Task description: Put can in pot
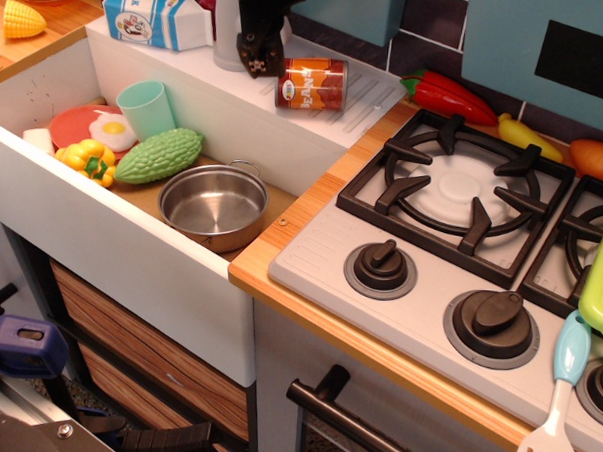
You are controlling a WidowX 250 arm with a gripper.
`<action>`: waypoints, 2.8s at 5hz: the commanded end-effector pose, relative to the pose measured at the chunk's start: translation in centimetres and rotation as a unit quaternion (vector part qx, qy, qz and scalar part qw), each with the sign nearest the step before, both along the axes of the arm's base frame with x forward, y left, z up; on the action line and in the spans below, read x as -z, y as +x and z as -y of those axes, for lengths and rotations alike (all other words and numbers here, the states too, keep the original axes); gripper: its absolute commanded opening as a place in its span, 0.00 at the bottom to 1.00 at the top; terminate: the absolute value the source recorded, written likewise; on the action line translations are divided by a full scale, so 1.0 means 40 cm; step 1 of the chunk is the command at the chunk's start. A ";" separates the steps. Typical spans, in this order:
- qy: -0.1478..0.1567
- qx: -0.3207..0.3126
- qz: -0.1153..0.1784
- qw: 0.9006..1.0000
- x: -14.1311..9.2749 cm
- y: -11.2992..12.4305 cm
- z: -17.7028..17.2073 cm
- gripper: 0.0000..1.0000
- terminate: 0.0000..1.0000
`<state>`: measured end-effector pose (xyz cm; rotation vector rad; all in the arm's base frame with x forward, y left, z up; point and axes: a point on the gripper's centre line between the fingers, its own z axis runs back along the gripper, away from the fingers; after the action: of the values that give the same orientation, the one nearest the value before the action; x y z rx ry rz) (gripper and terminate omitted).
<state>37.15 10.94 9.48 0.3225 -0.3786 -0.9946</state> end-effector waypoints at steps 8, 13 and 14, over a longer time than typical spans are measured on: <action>0.000 -0.031 -0.016 0.999 0.130 0.139 -0.029 1.00 0.00; 0.003 -0.180 -0.047 0.982 0.146 -0.109 -0.043 0.00 0.00; -0.002 -0.182 -0.035 0.983 0.192 -0.133 -0.073 0.00 0.00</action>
<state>31.34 14.00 0.01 0.3121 -0.2328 -0.6282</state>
